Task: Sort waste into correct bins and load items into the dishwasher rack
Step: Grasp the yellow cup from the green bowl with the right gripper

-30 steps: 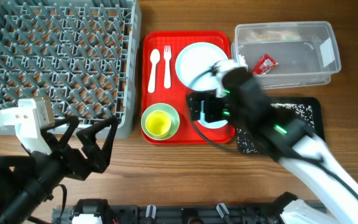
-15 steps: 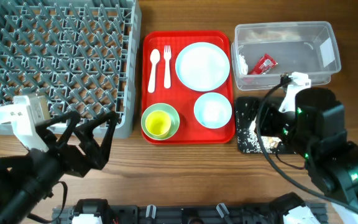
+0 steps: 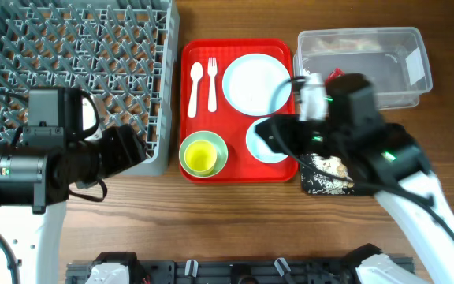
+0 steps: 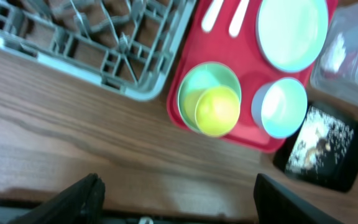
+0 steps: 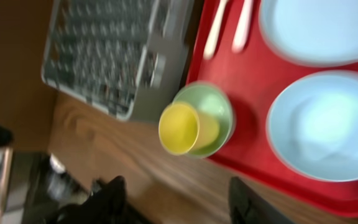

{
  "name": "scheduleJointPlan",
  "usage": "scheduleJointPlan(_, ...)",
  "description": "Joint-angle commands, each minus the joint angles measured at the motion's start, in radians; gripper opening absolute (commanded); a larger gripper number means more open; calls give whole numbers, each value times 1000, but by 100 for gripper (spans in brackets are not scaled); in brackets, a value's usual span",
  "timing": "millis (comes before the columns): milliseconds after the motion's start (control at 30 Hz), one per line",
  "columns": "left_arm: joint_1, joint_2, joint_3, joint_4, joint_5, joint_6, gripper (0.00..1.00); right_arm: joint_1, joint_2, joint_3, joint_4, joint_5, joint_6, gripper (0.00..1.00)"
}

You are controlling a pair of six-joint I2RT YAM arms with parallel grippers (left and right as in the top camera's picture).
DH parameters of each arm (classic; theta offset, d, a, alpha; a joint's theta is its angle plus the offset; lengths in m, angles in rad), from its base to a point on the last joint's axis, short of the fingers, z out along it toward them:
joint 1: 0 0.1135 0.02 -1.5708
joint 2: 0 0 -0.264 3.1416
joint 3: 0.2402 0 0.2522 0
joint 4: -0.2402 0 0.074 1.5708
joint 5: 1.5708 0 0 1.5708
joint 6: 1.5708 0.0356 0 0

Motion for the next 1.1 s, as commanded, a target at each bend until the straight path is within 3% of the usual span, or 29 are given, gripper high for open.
scheduleJointPlan(0,-5,-43,12,4,-47,5,80,60,129,5,30,-69,-1,50)
scheduleJointPlan(67,-7,-51,12,-6,-18,23,84,70,158,5,55,-69,0,50)
scheduleJointPlan(200,-53,-45,-32,9,23,33,83,45,134,7,87,-40,23,52)
scheduleJointPlan(333,-101,-21,-123,66,0,32,71,32,96,7,125,-50,21,48)
scheduleJointPlan(533,-101,-24,-124,113,-37,16,68,137,162,6,128,-13,26,45)
scheduleJointPlan(833,-100,-147,-103,117,-10,-5,73,289,407,6,166,188,27,43)
scheduleJointPlan(967,-100,-233,-103,114,-3,-5,81,289,446,6,193,306,48,44)
scheduleJointPlan(1067,-100,-293,-103,114,1,-5,89,290,472,6,226,312,48,34)
